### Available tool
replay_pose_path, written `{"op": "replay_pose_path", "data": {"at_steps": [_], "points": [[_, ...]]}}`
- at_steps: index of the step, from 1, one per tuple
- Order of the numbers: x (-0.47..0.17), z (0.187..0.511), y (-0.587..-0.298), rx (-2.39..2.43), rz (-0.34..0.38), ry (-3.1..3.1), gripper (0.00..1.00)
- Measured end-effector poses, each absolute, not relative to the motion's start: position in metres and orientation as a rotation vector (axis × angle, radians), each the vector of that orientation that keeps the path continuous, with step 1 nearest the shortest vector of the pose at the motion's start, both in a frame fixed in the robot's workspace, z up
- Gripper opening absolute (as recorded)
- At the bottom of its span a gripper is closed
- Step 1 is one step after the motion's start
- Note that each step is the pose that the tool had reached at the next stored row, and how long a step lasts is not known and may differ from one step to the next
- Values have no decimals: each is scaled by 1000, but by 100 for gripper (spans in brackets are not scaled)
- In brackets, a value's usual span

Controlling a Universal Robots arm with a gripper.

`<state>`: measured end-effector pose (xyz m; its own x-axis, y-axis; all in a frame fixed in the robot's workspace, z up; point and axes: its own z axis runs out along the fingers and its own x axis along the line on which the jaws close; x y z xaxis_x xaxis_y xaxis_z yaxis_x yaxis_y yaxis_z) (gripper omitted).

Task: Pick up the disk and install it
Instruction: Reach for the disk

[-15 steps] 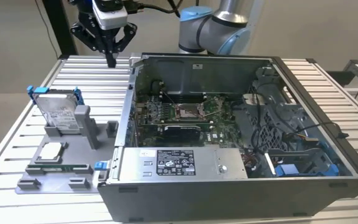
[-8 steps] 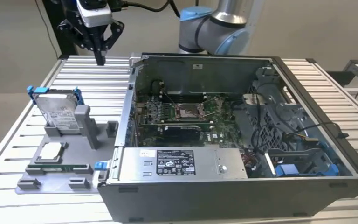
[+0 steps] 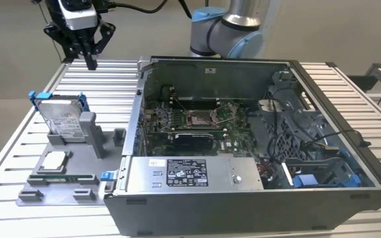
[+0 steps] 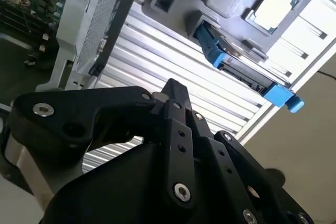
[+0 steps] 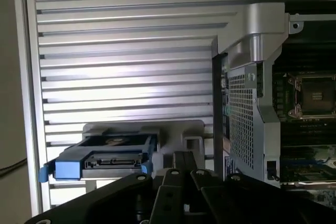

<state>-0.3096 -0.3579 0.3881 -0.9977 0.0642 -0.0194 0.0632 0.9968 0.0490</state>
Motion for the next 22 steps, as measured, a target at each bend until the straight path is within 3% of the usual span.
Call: {"op": "replay_pose_path", "data": {"at_steps": [22], "points": [[-365, 380, -368, 55, 76, 3120, 0]]}}
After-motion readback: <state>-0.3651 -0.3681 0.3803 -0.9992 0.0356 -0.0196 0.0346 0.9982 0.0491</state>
